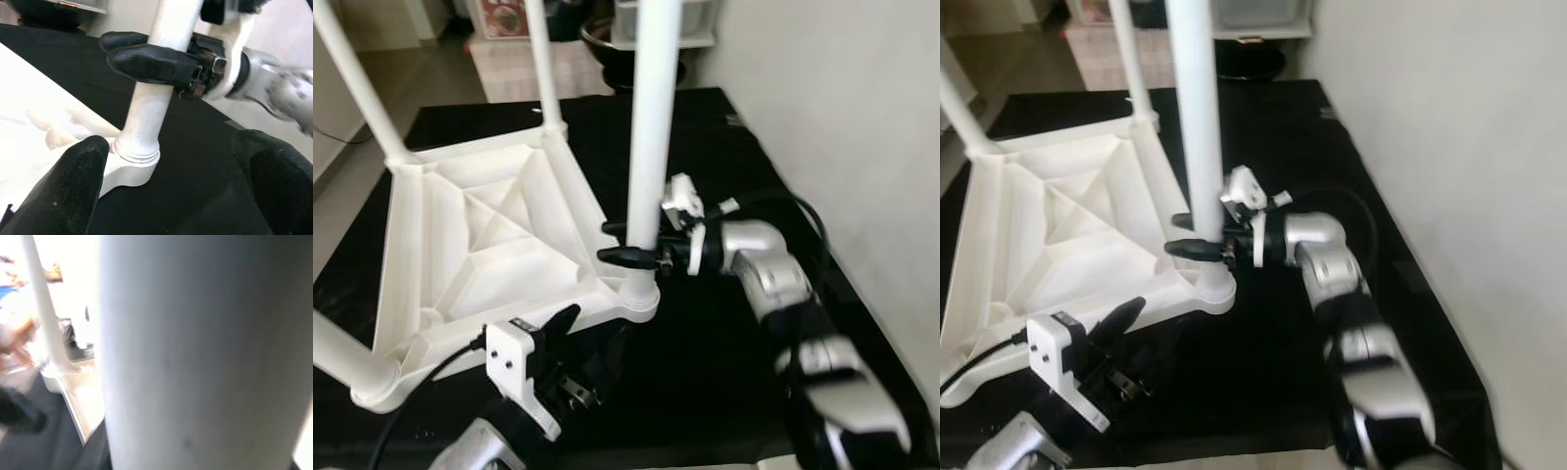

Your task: Building children table

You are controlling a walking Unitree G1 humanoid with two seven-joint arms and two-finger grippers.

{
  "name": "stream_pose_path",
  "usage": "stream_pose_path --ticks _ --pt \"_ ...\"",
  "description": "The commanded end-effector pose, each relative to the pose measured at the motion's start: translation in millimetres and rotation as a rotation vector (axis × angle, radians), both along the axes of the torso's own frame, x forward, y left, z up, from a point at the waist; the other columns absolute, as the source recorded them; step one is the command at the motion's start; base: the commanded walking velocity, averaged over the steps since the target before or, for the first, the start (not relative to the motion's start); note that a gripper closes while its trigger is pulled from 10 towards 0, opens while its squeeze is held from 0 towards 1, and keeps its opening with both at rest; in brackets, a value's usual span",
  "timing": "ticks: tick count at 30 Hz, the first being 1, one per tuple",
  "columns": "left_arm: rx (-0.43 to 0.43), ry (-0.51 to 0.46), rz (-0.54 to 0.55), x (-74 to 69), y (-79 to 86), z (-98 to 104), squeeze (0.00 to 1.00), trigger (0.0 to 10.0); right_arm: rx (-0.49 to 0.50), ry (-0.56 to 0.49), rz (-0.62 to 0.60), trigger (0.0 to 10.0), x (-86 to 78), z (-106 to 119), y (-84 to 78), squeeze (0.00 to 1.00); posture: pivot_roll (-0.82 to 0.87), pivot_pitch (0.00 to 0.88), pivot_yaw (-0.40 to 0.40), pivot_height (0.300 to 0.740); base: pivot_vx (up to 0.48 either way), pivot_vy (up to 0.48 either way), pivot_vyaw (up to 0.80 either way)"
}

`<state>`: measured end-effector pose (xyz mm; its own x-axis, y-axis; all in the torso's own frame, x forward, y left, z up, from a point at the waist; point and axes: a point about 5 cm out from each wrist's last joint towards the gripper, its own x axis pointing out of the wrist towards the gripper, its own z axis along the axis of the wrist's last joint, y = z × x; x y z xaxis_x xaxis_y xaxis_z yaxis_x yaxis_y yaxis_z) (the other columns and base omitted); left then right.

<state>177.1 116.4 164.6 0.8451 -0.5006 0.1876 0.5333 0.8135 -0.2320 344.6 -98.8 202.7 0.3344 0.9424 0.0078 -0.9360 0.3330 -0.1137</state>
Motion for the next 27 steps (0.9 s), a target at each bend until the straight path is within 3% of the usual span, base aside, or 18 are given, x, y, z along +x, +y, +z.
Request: stream_pose_path --ticks 1,2,3,5,6,7,14,15,16,19,20,21,22,25,27 --pt "0.007 0.023 -0.004 0.3 0.9 -5 0.00 10.0 -0.011 0.021 -0.150 0.0 -5.2 -5 -2.1 0.00 0.00 0.117 -0.004 0.740 0.000 0.000 0.00" --pt "0.007 0.023 -0.004 0.3 0.9 -5 0.00 10.0 -0.011 0.021 -0.150 0.0 -5.2 -5 -2.1 0.00 0.00 0.117 -0.004 0.740 0.000 0.000 0.00" --pt "0.009 0.022 -0.003 0.8 2.5 -5 0.00 10.0 -0.027 0.014 -0.415 0.0 -19.9 -20 0.6 0.00 -0.01 0.115 0.001 0.740 0.000 0.000 0.00" --pt "0.009 0.022 -0.003 0.8 2.5 -5 0.00 10.0 -0.027 0.014 -0.415 0.0 -19.9 -20 0.6 0.00 -0.01 0.115 0.001 0.740 0.000 0.000 0.00" --pt "0.014 0.021 -0.002 2.5 5.1 -6 0.00 10.0 -0.056 -0.020 -0.680 0.0 -42.5 -33 5.2 0.00 0.00 0.112 0.016 0.740 0.000 0.000 0.00" --pt "0.017 0.021 -0.003 3.2 5.5 -6 0.00 10.0 -0.061 -0.028 -0.728 0.0 -41.4 -33 5.3 0.00 0.00 0.099 0.019 0.740 0.000 0.000 0.00" --pt "0.022 0.019 -0.009 3.8 4.4 -6 0.00 10.0 -0.061 -0.033 -0.684 0.0 -27.0 -28 10.5 0.00 0.01 0.101 0.000 0.740 0.000 0.000 0.00" --pt "0.020 0.018 -0.002 3.4 4.5 -6 0.00 10.0 -0.058 -0.035 -0.658 3.9 -24.9 -25 13.9 0.00 0.02 0.102 -0.001 0.740 0.000 0.000 0.00" --pt "0.018 0.017 0.005 3.2 4.8 -5 0.00 10.0 -0.043 -0.025 -0.618 10.0 -25.2 -20 18.3 0.00 0.02 0.105 -0.002 0.740 0.000 0.000 0.00" --pt "0.017 0.016 0.011 2.7 4.9 -5 0.00 10.0 -0.008 -0.021 -0.538 10.0 -29.0 -11 26.4 0.00 0.03 0.105 -0.003 0.740 0.000 0.000 0.00" --pt "0.017 0.017 0.008 2.5 4.7 -5 0.00 10.0 0.025 -0.022 -0.477 10.0 -27.9 -2 28.5 0.85 0.03 0.106 -0.002 0.740 0.000 0.000 0.00" --pt "0.018 0.017 0.005 2.3 4.3 -4 0.00 10.0 0.062 -0.001 -0.393 10.0 -27.2 4 31.1 1.00 0.03 0.106 -0.003 0.740 0.000 0.000 0.00" --pt "0.018 0.017 0.005 2.3 4.3 -4 0.00 10.0 0.062 -0.001 -0.393 10.0 -27.2 4 31.1 1.00 0.03 0.106 -0.003 0.740 0.000 0.000 0.00" --pt "0.017 0.016 -0.003 2.2 3.0 -4 0.00 10.0 0.127 0.044 -0.201 10.0 -23.5 15 31.4 1.00 0.03 0.108 -0.005 0.740 0.000 0.000 0.00" --pt "0.016 0.015 -0.004 2.2 2.1 -4 0.00 10.0 0.128 0.047 -0.158 10.0 -20.2 17 28.5 1.00 0.04 0.107 -0.013 0.740 0.000 0.000 0.00"
